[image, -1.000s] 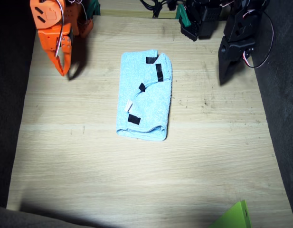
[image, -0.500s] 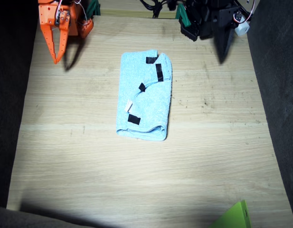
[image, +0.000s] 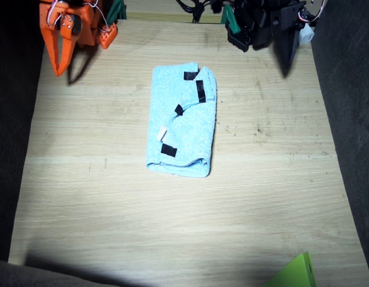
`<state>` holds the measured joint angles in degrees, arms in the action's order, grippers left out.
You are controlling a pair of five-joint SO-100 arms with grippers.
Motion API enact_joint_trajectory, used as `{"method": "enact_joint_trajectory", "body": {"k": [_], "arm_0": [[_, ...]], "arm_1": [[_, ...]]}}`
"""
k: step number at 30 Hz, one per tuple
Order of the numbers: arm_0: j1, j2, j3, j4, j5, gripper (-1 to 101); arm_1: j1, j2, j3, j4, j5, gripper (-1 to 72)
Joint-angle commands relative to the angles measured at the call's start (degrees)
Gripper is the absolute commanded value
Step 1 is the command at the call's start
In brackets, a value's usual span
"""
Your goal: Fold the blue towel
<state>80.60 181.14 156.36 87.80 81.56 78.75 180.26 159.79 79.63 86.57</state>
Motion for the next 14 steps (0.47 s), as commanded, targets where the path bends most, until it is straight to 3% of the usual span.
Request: {"method": "enact_joint_trajectory", "body": {"k": [1, 14], "arm_0": [[1.1, 0.7, -0.2, 0.4, 1.1, 0], [0.8, 0.7, -0.2, 0.4, 1.4, 0]], "arm_1": [[0.7, 0.1, -1.9, 1.1, 1.3, -0.1], [0.9, 0.1, -1.9, 1.1, 1.1, -0.1]]}}
